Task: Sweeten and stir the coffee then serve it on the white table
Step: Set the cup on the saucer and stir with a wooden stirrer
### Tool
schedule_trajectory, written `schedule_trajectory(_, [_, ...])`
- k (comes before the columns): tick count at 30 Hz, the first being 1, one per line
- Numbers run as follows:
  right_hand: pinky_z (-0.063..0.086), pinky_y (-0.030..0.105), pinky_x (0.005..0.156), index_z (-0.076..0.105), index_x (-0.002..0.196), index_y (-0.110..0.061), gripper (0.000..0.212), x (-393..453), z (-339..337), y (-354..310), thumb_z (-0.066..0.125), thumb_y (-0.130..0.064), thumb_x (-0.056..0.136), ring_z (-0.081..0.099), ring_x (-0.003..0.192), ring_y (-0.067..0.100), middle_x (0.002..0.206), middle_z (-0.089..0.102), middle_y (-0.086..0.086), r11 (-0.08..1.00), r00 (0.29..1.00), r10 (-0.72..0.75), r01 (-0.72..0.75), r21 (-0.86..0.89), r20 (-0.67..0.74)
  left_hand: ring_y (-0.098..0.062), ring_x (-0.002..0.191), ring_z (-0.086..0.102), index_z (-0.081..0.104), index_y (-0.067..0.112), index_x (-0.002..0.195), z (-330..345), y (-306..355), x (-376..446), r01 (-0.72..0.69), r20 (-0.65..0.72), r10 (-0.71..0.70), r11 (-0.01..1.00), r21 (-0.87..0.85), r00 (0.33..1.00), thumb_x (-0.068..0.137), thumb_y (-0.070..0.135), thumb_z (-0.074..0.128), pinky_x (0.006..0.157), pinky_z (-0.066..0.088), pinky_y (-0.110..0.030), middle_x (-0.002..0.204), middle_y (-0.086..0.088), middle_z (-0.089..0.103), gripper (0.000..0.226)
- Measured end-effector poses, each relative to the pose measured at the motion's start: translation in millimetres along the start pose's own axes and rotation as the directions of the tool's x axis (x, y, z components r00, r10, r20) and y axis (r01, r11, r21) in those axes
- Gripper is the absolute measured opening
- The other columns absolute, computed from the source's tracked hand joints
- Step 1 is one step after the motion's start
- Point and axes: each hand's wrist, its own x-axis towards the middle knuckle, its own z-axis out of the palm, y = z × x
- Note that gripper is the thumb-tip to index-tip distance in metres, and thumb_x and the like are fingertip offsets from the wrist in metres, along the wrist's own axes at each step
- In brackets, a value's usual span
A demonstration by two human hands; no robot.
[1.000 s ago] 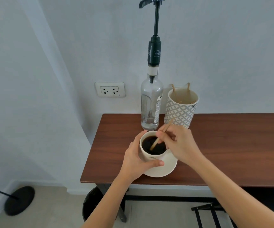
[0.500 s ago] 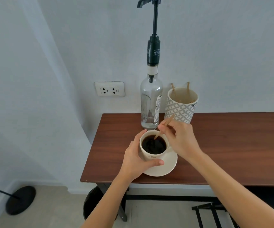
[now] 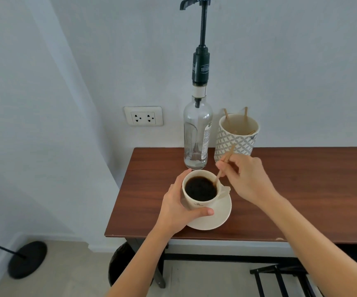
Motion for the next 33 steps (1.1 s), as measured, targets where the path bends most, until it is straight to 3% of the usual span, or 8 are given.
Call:
schedule_trajectory(4, [0.046, 0.009, 0.064, 0.071, 0.08, -0.015, 0.013, -11, 7, -12, 0.066, -0.017, 0.091, 0.065, 0.065, 0.008, 0.068, 0.073, -0.002, 0.98, 0.986, 0.053, -0.081, 0.181, 0.159, -0.009, 0.134, 0.055, 0.037, 0.065, 0.135, 0, 0, 1, -0.01, -0.008, 0.01, 1.0, 0.002, 1.0, 0.054, 0.059, 0.092, 0.113, 0.046, -0.047, 0.136, 0.022, 0.062, 0.098])
schedule_trajectory(10, [0.047, 0.016, 0.065, 0.071, 0.08, -0.011, 0.014, 0, 15, -4, 0.065, -0.016, 0.092, 0.063, 0.07, 0.009, 0.075, 0.073, -0.002, 0.994, 0.998, 0.012, -0.005, 0.107, -0.067, -0.006, 0.134, 0.053, 0.037, 0.066, 0.133, 0, 1, 0, -0.019, -0.007, 0.019, 1.0, 0.004, 1.0, 0.055, 0.059, 0.092, 0.114, 0.046, -0.045, 0.136, 0.026, 0.06, 0.096])
schedule_trajectory(15, [0.045, 0.011, 0.066, 0.071, 0.078, -0.014, 0.016, -10, 2, -10, 0.065, -0.018, 0.091, 0.063, 0.068, 0.006, 0.071, 0.073, -0.002, 0.98, 0.984, 0.078, -0.105, 0.167, 0.162, -0.006, 0.133, 0.054, 0.035, 0.065, 0.135, 0, 0, 1, -0.007, -0.009, 0.007, 1.0, 0.016, 1.0, 0.053, 0.061, 0.091, 0.114, 0.046, -0.044, 0.135, 0.026, 0.061, 0.098])
schedule_trajectory(18, [0.044, 0.01, 0.065, 0.069, 0.072, -0.019, 0.019, -10, 22, -16, 0.066, -0.015, 0.091, 0.063, 0.065, 0.003, 0.073, 0.072, -0.003, 0.963, 0.995, 0.045, -0.065, 0.261, 0.085, -0.009, 0.133, 0.055, 0.036, 0.063, 0.136, 1, -1, 1, -0.017, -0.003, 0.017, 1.0, 0.005, 1.0, 0.054, 0.064, 0.091, 0.113, 0.046, -0.048, 0.136, 0.022, 0.062, 0.099])
schedule_trajectory(22, [0.043, 0.008, 0.065, 0.072, 0.079, -0.011, 0.014, 1, 15, -3, 0.066, -0.015, 0.091, 0.064, 0.074, 0.008, 0.074, 0.073, -0.003, 0.988, 0.998, 0.032, -0.023, 0.153, -0.057, -0.006, 0.135, 0.053, 0.038, 0.063, 0.135, 1, 1, 0, -0.023, -0.01, 0.023, 1.0, 0.0, 1.0, 0.054, 0.063, 0.091, 0.114, 0.046, -0.046, 0.136, 0.025, 0.06, 0.096])
schedule_trajectory(25, [0.043, 0.011, 0.066, 0.072, 0.077, -0.011, 0.016, -2, -2, 1, 0.066, -0.017, 0.091, 0.062, 0.073, 0.004, 0.069, 0.07, -0.011, 0.998, 1.0, 0.023, -0.023, 0.052, 0.0, -0.003, 0.134, 0.052, 0.036, 0.067, 0.133, 0, 1, 1, -0.011, -0.004, 0.011, 1.0, 0.014, 1.0, 0.054, 0.06, 0.091, 0.115, 0.045, -0.045, 0.135, 0.03, 0.059, 0.097])
schedule_trajectory(28, [0.047, 0.014, 0.07, 0.07, 0.071, -0.016, 0.019, -8, 7, -9, 0.066, -0.016, 0.09, 0.066, 0.072, 0.008, 0.072, 0.073, -0.004, 0.982, 0.992, 0.047, -0.067, 0.176, 0.117, -0.005, 0.133, 0.054, 0.035, 0.066, 0.134, 0, 0, 1, -0.012, -0.008, 0.012, 1.0, 0.02, 1.0, 0.054, 0.06, 0.092, 0.113, 0.046, -0.045, 0.135, 0.026, 0.061, 0.098])
schedule_trajectory(33, [0.048, 0.015, 0.068, 0.072, 0.078, -0.011, 0.015, 0, 20, -6, 0.066, -0.015, 0.091, 0.065, 0.074, 0.008, 0.075, 0.073, -0.003, 0.986, 0.999, 0.012, -0.004, 0.167, -0.045, -0.004, 0.134, 0.054, 0.036, 0.067, 0.133, 0, 2, 0, -0.016, -0.004, 0.016, 1.0, 0.013, 1.0, 0.055, 0.062, 0.091, 0.114, 0.046, -0.044, 0.136, 0.027, 0.06, 0.095])
